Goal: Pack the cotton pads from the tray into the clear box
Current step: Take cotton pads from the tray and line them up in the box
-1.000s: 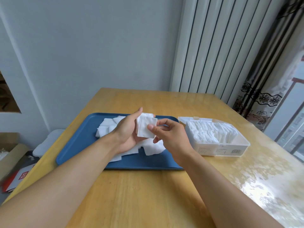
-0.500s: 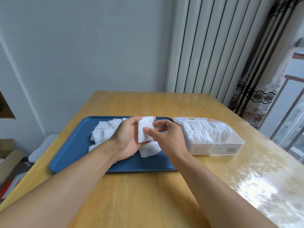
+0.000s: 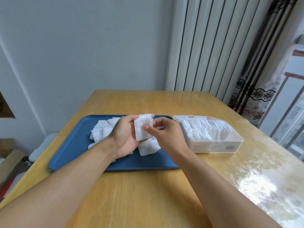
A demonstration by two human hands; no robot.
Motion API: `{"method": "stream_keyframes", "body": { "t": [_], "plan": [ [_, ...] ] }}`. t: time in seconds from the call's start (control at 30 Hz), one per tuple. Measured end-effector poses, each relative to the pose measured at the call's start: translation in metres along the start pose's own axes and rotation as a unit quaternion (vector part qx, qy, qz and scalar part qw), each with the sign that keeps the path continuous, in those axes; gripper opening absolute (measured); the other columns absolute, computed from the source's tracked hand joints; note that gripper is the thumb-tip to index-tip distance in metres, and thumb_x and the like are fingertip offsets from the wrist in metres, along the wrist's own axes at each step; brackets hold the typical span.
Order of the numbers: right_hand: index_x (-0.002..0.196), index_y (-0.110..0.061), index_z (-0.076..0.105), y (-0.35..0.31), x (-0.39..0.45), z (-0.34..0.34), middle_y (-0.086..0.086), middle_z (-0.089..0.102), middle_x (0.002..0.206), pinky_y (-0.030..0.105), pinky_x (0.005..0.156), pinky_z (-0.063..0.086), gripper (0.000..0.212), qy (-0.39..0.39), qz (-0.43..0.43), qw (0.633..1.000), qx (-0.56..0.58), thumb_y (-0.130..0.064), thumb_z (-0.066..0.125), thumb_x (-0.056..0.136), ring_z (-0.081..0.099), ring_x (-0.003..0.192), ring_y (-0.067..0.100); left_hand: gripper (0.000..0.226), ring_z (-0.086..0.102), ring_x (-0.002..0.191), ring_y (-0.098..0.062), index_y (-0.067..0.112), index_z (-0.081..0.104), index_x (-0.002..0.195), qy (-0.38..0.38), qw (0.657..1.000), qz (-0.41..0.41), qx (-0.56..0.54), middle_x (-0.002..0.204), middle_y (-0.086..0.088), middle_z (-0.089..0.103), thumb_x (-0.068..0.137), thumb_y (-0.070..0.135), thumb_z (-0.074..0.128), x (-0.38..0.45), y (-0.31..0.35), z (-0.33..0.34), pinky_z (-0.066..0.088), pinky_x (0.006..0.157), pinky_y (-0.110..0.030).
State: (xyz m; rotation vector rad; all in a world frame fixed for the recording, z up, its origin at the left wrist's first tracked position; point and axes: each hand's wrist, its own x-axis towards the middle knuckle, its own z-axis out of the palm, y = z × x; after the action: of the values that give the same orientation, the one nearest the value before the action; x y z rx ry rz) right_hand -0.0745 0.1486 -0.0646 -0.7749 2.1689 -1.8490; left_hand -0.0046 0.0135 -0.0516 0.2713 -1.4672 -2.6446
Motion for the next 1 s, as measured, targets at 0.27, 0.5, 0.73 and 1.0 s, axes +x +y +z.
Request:
{"method": "stream_keyframes", "body": {
  "t": [0.27, 0.5, 0.73, 1.0],
  "plan": [
    [0.095, -0.022, 0.068, 0.0046, 0.0061, -0.0001, -0.002, 0.075, 0.086, 0.026, 0.069, 0.046, 0.006, 0.021, -0.007, 1.0, -0.001, -0.025, 0.073, 0.092, 0.067, 0.075, 0.009, 0.056, 0.051, 0.138, -0.035, -0.006, 0.044, 0.146, -0.038, 0.999, -0.009, -0.008, 0.141, -0.019, 0.061, 0.104, 0.024, 0.02, 0.0017, 0.0002, -0.0012, 0.034, 0.12, -0.048],
    [0.101, -0.024, 0.067, 0.0041, 0.0043, -0.0023, -0.006, 0.064, 0.08, 0.016, 0.058, 0.039, 0.019, 0.039, 0.01, 0.998, -0.049, -0.038, 0.073, 0.09, 0.056, 0.064, 0.001, 0.053, 0.058, 0.132, -0.034, 0.003, 0.049, 0.142, -0.037, 0.999, -0.017, -0.018, 0.139, -0.019, 0.062, 0.111, 0.036, 0.023, 0.0022, -0.0008, 0.0004, 0.036, 0.118, -0.049],
    [0.083, -0.017, 0.07, 0.0051, 0.0047, -0.0035, -0.013, 0.062, 0.074, 0.017, 0.064, 0.04, 0.023, 0.022, 0.025, 0.999, -0.023, -0.038, 0.073, 0.091, 0.054, 0.066, 0.001, 0.046, 0.063, 0.126, -0.03, 0.01, 0.057, 0.139, 0.02, 1.0, 0.01, -0.019, 0.135, -0.017, 0.065, 0.111, 0.032, 0.028, 0.0032, -0.0015, -0.001, 0.043, 0.113, -0.046],
    [0.084, -0.011, 0.073, 0.0037, 0.0037, -0.0035, -0.012, 0.065, 0.071, 0.015, 0.062, 0.04, 0.026, 0.005, 0.052, 0.998, 0.029, -0.036, 0.073, 0.092, 0.053, 0.058, -0.005, 0.046, 0.062, 0.127, -0.033, 0.01, 0.056, 0.14, 0.036, 0.999, 0.009, -0.029, 0.134, -0.019, 0.066, 0.111, 0.03, 0.028, 0.0006, -0.002, 0.0027, 0.039, 0.116, -0.051]
  ]
}}
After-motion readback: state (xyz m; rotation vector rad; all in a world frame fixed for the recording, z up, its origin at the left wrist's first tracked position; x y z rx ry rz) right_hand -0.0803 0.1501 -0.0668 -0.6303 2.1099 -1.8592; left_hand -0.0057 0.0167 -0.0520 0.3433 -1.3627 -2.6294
